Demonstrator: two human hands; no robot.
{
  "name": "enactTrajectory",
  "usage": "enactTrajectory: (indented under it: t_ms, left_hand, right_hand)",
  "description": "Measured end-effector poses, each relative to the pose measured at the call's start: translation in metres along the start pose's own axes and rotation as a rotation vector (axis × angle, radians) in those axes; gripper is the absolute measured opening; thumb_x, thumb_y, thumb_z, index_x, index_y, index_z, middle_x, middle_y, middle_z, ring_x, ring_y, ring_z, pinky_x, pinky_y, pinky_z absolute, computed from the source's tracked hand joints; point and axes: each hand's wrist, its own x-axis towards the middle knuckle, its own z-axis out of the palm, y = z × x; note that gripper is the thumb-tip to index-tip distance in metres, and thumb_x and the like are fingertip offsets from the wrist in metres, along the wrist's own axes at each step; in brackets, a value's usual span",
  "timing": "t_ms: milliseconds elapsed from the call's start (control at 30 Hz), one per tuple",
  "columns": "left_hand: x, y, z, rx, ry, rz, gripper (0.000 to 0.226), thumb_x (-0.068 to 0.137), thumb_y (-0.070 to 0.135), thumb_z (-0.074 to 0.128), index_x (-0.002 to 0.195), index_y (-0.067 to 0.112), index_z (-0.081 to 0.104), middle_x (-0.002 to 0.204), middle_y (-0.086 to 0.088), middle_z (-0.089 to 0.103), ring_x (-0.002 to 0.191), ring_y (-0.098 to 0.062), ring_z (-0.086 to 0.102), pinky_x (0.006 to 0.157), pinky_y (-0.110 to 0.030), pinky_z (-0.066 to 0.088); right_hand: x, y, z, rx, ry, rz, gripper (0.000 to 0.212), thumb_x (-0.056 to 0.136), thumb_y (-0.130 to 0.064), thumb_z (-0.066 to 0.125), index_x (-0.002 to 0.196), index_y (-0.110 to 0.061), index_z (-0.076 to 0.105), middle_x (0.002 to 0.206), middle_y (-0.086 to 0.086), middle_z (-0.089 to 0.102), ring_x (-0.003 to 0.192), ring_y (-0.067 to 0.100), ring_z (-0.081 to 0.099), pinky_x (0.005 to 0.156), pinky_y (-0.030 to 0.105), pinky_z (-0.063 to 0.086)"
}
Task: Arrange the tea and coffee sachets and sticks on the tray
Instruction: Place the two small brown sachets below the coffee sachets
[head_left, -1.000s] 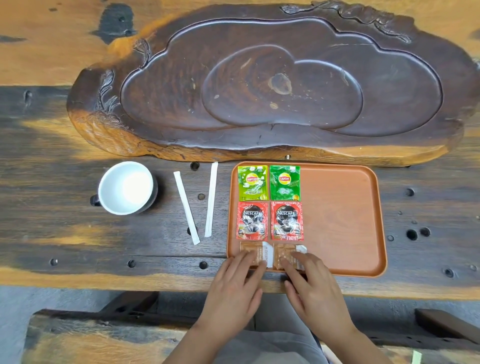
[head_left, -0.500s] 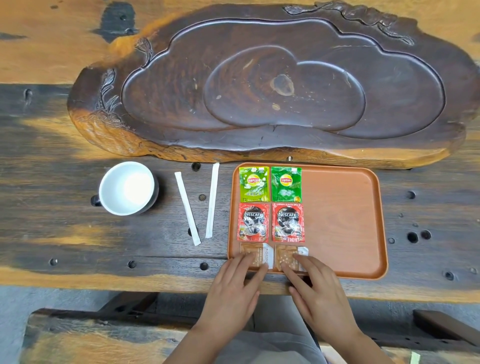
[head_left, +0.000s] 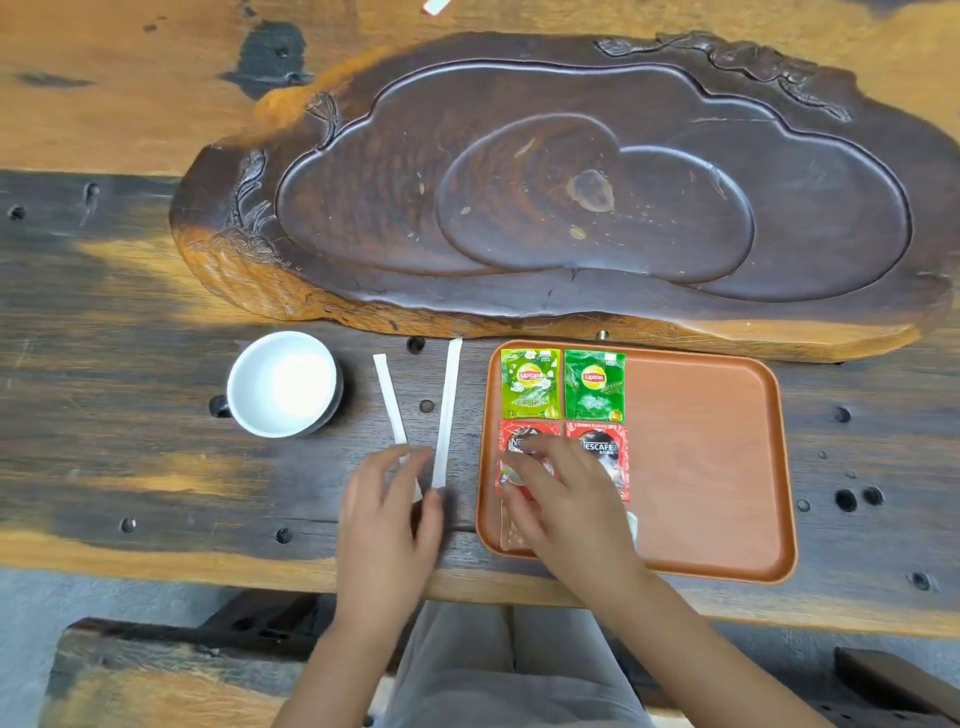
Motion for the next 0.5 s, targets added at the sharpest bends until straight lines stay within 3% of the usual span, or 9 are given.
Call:
enactTrajectory:
  t_ms: [133, 200, 367, 500]
  left_hand:
    - [0.025, -0.019, 0.001, 0.050, 0.000, -0.289, 0.026, 0.084, 0.021, 0.060, 0.108, 0.010, 0.058, 0.103, -0.008, 0.061, 0.101, -0.024, 0.049, 0.087, -0.038, 0.042]
    - [0.034, -0.022, 0.007, 0.044, 0.012, -0.371, 0.028, 0.083, 0.025, 0.063, 0.105, 0.007, 0.059, 0.100, -0.011, 0.061, 0.101, -0.027, 0.051, 0.085, -0.039, 0.043]
    - [0.039, -0.021, 0.022, 0.050, 0.025, -0.432, 0.024, 0.076, 0.022, 0.072, 0.091, 0.006, 0.062, 0.091, -0.012, 0.058, 0.096, -0.028, 0.049, 0.078, -0.037, 0.042]
    - [0.040, -0.023, 0.026, 0.021, 0.076, -0.458, 0.020, 0.075, 0.015, 0.072, 0.090, 0.006, 0.063, 0.090, -0.010, 0.060, 0.094, -0.027, 0.049, 0.079, -0.034, 0.040]
  right_hand:
    - [0.062, -0.029, 0.027, 0.000, -0.241, 0.073, 0.023, 0.083, -0.021, 0.065, 0.099, -0.004, 0.064, 0.099, 0.013, 0.061, 0.087, 0.029, 0.060, 0.065, 0.035, 0.052]
    - [0.084, -0.033, 0.042, -0.075, -0.293, 0.133, 0.027, 0.087, -0.028, 0.061, 0.101, -0.005, 0.060, 0.101, 0.013, 0.059, 0.088, 0.030, 0.060, 0.063, 0.033, 0.047]
    - [0.108, -0.037, 0.059, -0.197, -0.404, 0.241, 0.025, 0.085, -0.032, 0.064, 0.089, -0.007, 0.062, 0.101, 0.012, 0.061, 0.085, 0.028, 0.063, 0.060, 0.029, 0.038]
    - [0.105, -0.039, 0.060, -0.238, -0.418, 0.257, 0.013, 0.087, -0.019, 0.063, 0.089, -0.006, 0.062, 0.102, 0.012, 0.061, 0.085, 0.027, 0.062, 0.059, 0.028, 0.038]
